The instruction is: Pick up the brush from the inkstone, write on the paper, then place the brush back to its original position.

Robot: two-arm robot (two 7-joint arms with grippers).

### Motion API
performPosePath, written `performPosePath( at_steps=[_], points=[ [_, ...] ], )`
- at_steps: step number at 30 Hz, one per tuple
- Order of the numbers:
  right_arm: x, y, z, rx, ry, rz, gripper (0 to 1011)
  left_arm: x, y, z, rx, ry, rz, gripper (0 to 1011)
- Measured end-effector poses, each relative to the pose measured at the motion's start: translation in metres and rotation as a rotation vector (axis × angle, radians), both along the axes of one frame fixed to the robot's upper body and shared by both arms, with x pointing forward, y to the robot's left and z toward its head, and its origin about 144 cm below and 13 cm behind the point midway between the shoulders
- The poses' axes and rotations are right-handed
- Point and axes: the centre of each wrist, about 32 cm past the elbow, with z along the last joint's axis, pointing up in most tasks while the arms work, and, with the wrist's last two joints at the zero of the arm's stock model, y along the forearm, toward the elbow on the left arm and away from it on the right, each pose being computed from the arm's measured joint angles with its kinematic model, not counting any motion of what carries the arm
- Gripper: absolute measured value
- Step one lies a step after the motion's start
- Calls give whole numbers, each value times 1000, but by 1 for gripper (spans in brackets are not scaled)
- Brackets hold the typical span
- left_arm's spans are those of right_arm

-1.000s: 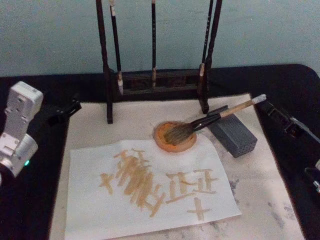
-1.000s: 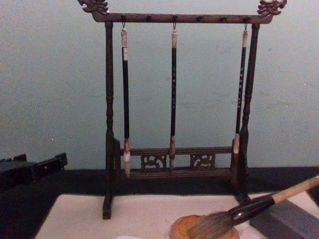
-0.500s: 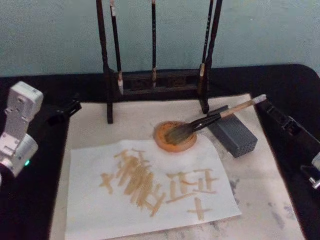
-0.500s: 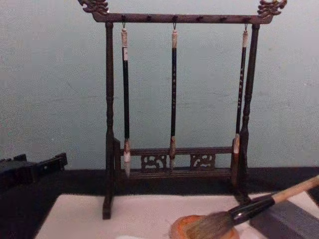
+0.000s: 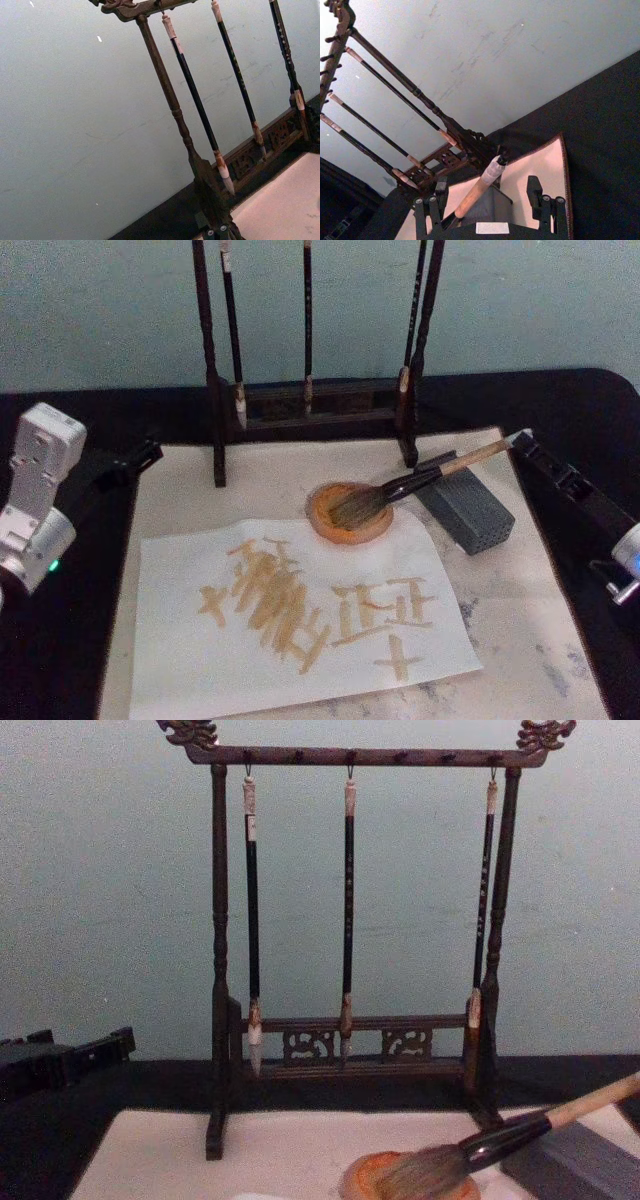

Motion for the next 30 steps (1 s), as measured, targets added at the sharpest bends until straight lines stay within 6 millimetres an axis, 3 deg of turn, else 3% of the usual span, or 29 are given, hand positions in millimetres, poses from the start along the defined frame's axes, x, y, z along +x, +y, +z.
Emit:
performPosePath(
  at_steps=[12, 30],
  points=[
    [16, 2, -3, 30, 4, 15, 1008, 0, 0, 0, 0, 0, 0, 1002],
    [26, 5, -7, 71, 16, 38, 1008, 0, 0, 0, 0, 0, 0, 1002]
  ],
)
